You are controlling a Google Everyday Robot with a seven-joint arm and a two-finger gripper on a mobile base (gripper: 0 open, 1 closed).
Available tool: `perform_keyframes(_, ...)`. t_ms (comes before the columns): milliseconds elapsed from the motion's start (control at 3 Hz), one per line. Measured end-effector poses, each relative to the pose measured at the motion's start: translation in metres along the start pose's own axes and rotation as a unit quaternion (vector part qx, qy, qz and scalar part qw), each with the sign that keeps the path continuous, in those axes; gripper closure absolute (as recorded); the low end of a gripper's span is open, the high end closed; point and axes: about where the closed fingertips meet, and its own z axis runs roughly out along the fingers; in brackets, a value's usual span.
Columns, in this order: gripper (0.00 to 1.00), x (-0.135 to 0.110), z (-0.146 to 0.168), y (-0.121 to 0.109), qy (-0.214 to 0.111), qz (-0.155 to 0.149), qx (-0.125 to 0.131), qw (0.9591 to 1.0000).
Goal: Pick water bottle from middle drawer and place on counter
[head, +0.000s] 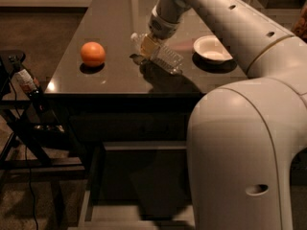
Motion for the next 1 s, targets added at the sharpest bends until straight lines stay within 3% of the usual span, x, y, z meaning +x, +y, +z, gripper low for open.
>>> perform_keyframes(1000,0.34,0.0001,0.0003,0.0001,0.000,0.000,0.000,1.0000)
